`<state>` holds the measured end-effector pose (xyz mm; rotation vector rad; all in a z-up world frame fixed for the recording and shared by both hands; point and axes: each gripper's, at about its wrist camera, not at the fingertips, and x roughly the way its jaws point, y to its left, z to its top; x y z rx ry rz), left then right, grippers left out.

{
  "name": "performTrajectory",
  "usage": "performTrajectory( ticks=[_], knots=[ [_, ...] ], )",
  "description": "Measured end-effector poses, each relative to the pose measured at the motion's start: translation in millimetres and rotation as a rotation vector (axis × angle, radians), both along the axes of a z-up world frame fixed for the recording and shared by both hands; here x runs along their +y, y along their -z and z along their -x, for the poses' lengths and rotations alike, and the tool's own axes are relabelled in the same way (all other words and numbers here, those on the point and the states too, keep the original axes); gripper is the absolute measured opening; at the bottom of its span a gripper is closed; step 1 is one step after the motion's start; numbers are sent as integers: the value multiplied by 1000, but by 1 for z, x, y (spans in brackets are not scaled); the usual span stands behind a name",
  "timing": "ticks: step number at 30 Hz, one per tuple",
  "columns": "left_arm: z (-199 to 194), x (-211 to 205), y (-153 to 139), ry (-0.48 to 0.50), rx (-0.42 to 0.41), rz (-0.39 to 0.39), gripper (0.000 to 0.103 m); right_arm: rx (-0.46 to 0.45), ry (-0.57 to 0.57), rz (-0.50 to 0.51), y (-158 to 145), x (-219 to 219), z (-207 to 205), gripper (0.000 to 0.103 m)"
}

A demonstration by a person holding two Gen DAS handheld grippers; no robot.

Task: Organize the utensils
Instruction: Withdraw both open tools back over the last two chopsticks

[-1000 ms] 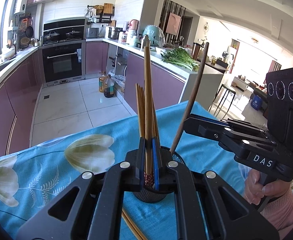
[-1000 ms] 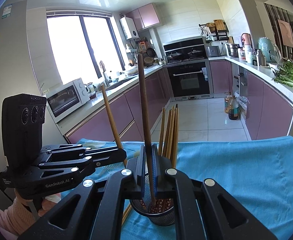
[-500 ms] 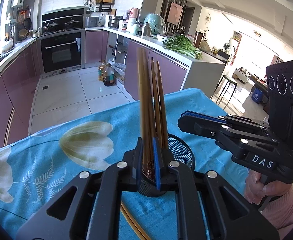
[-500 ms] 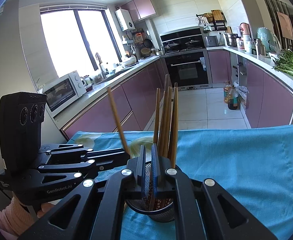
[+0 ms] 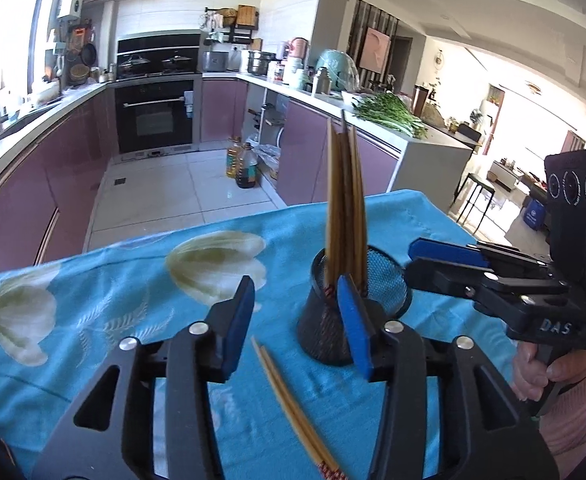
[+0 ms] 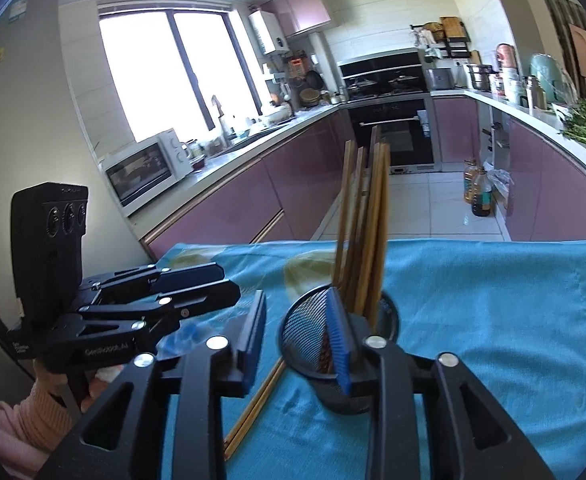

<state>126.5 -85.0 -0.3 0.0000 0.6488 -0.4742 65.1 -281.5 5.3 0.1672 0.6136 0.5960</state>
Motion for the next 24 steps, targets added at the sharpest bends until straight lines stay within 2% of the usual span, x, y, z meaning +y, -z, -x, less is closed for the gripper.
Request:
performTrajectory(
  ticks=[2,4,5,7,9,16,24],
  knots=[
    [9,13,5,-30,-7,-12,54,5,-42,18,4,9,9,41],
    [16,24,13,-61,-4,-25,65,15,-74,39,11,18,17,44],
    [20,30,18,-74,3,-24,67,28,-85,50,16,23,19,45],
    [24,39,26,-96,15,-32,78,67,-103,55,28,29,20,46],
    [28,48,36,-140,24,-43,83,123,-114,60,46,37,20,46],
    [36,65,67,-193,76,-68,83,242,-110,105,89,58,19,46],
    [40,66,90,-193,113,-72,82,260,-87,154,98,65,20,41]
  ],
)
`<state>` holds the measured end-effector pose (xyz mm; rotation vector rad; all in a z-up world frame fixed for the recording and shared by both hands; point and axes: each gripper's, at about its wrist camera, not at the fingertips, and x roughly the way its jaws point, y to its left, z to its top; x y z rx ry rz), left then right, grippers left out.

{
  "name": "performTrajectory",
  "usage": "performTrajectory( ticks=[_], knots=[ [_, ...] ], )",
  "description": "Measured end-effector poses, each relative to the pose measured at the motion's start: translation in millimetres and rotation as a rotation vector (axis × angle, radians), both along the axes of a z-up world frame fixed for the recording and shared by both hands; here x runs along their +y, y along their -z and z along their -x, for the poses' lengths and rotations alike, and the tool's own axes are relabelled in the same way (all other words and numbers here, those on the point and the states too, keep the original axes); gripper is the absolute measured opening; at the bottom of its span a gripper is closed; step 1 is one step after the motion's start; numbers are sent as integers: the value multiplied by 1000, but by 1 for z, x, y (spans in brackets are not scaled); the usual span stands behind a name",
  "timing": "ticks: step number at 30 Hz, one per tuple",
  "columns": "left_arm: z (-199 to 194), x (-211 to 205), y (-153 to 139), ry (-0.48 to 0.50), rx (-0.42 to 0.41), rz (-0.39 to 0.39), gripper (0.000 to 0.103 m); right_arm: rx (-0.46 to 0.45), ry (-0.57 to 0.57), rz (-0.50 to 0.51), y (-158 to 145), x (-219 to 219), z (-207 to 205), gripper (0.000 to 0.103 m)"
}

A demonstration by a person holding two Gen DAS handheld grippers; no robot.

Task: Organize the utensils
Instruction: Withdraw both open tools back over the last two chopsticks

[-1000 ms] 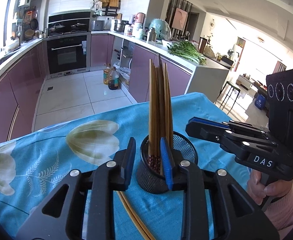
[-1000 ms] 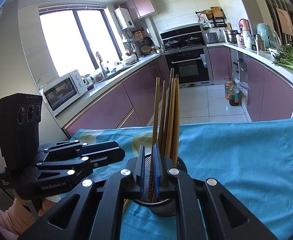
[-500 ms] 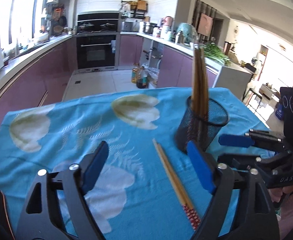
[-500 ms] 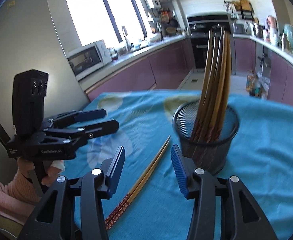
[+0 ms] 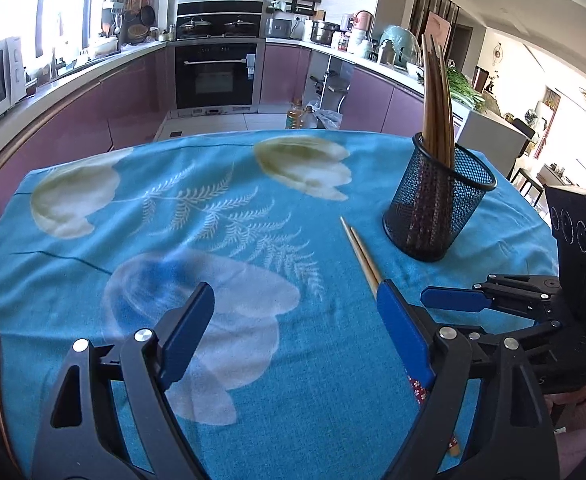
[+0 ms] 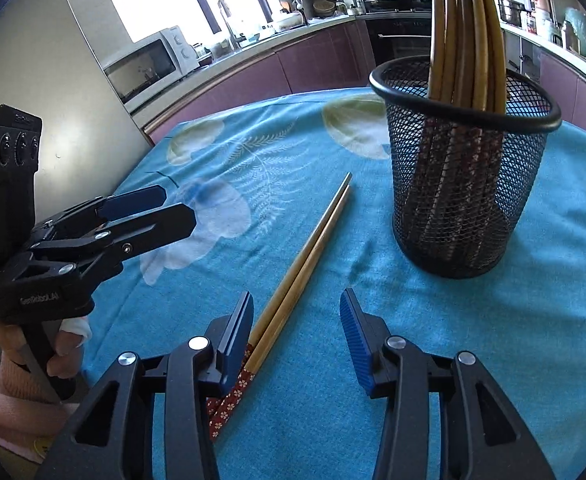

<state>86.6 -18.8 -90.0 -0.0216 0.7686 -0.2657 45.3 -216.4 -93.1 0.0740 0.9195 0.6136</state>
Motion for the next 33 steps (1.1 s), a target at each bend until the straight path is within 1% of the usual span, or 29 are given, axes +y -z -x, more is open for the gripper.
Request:
performTrajectory(
  ticks=[2,13,17,27,30,32,33],
  knots=[
    [0,0,3,0,6,4,81,-1,10,15,2,1,2,38],
    [2,-2,9,10,17,11,80,-28,26,76,1,8,2,35],
    [4,-3,9,14,13,10,80,-27,34,82,1,9,0,31],
    [5,-6,11,25,17,5,80,-16,47,85,3,6,-1,26],
    [4,-8,12,32,21,1,78,-14,47,88,2,4,0,26],
    [2,-11,13,44,27,-2,75,-14,47,91,2,3,0,26],
    [1,-13,14,55,34,2,72,-14,47,92,1,2,0,26]
  ],
)
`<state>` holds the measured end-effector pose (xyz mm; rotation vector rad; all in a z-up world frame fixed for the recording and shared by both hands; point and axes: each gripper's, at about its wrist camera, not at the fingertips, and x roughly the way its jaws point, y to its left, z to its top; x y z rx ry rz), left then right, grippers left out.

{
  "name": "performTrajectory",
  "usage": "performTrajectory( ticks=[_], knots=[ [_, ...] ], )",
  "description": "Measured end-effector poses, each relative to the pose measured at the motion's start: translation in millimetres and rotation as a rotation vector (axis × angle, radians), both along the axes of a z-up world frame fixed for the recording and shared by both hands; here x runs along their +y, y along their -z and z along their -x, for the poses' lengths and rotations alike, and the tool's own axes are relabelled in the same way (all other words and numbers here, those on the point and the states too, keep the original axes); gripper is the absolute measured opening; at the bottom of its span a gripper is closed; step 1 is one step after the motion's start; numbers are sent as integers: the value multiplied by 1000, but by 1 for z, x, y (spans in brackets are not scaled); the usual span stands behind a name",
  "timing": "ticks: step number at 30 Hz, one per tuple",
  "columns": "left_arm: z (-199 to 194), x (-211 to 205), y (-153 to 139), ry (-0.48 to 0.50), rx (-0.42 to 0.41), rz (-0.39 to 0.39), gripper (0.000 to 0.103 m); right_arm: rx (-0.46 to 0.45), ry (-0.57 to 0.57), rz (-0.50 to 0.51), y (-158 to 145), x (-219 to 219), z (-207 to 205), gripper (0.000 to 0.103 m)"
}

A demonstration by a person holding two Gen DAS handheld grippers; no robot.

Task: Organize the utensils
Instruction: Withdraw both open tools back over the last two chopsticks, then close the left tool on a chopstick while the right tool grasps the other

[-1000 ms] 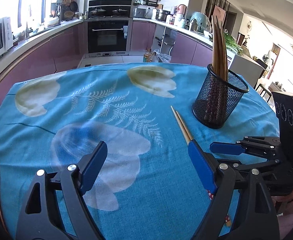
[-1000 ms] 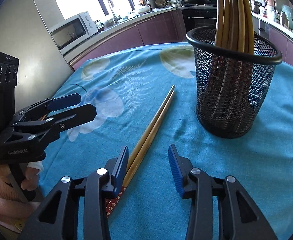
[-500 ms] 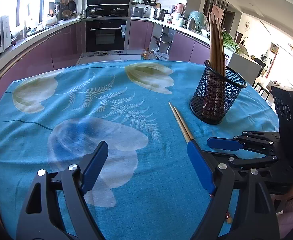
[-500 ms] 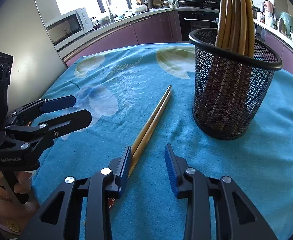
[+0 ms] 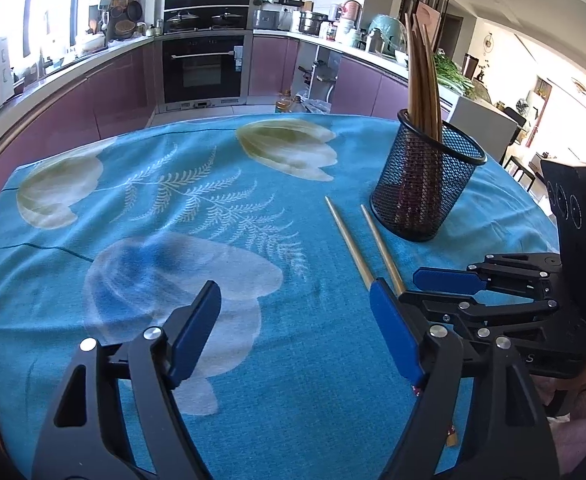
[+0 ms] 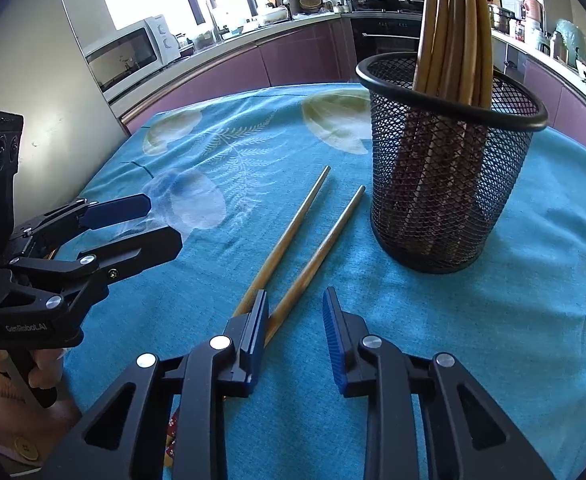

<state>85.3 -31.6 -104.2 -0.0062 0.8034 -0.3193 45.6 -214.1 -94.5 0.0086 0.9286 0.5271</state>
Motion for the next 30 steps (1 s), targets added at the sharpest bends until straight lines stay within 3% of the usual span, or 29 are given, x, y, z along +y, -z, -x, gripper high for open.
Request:
performTrajectory(
  ticks=[3,11,16,23,30],
  knots=[
    [-3,-7,4,37,22,-7,61,0,3,3,0,-4,-1,26],
    [-10,-36,14,135,63,-25,52,6,0,-5,1,-11,-1,24],
    [-15,-50,25,175,103,-42,34,8,0,-11,1,-13,-3,24],
    [-15,-55,30,177,122,-40,29,11,1,-20,1,-16,-3,24],
    [-9,-49,31,129,136,-29,14,11,3,-23,1,-19,-2,24]
  ],
)
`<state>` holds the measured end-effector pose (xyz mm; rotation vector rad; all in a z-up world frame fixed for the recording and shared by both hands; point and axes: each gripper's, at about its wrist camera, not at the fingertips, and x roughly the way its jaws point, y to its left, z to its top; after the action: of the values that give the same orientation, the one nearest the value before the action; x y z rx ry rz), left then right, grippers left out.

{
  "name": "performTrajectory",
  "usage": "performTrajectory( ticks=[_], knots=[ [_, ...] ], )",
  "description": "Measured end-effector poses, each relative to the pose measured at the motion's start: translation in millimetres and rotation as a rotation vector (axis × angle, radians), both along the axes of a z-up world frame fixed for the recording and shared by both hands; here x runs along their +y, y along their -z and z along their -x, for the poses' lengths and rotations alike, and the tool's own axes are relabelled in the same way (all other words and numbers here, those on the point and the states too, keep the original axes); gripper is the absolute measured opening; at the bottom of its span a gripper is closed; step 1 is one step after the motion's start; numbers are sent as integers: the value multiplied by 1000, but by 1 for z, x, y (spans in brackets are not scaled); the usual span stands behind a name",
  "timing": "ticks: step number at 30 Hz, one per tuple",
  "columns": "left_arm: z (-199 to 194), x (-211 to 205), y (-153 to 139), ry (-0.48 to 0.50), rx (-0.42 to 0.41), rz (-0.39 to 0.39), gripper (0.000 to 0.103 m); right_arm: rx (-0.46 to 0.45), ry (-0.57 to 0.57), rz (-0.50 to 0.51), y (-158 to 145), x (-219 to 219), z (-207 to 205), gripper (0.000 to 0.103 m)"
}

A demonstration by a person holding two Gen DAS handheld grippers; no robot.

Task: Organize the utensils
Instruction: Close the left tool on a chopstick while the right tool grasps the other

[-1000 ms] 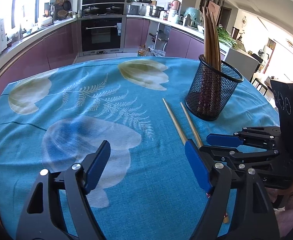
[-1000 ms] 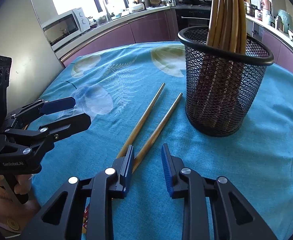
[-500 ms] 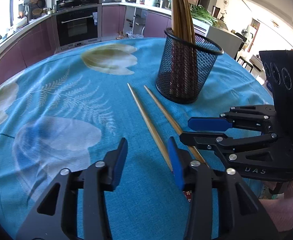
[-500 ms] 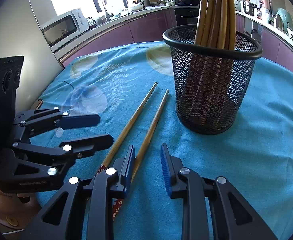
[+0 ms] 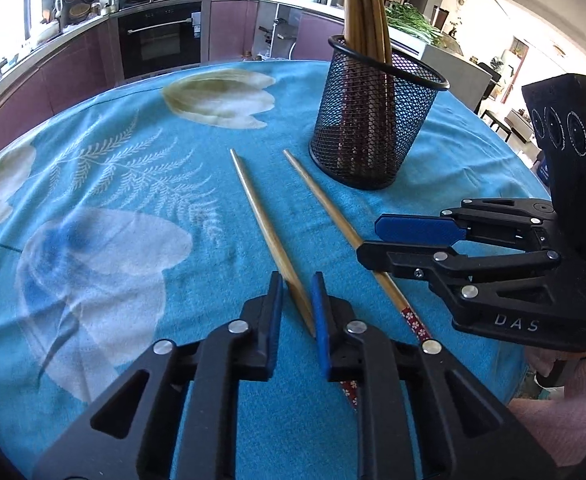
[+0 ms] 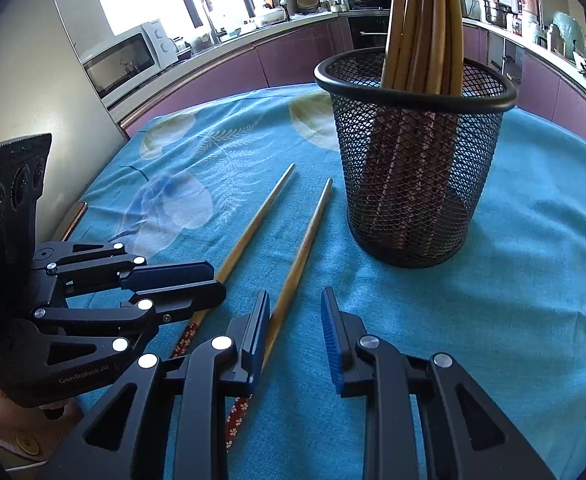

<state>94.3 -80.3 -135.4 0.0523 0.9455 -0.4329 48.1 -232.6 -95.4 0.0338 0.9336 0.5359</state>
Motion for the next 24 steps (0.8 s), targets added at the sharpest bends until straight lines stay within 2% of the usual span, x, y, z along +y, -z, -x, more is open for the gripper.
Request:
performTrajectory(
  ticks=[5,7,9,18,21,24],
  knots=[
    [5,5,-1,-16,12,5,13,-2,5,4,0,1,0,24],
    [3,4,-2,-15,3,-7,22,-5,7,9,0,3,-1,24],
    [-2,3,-3,-20,-4,-22,26,-7,11,15,0,4,-2,24],
    [-25,-5,-2,4,-8,-66,26,-24,18,38,0,15,-12,24],
    [-29,-7,-1,6,-13,-80,21,-32,18,52,1,20,-14,23],
    [-30,-9,0,5,-18,-83,21,-40,20,63,1,22,-15,17]
  ],
)
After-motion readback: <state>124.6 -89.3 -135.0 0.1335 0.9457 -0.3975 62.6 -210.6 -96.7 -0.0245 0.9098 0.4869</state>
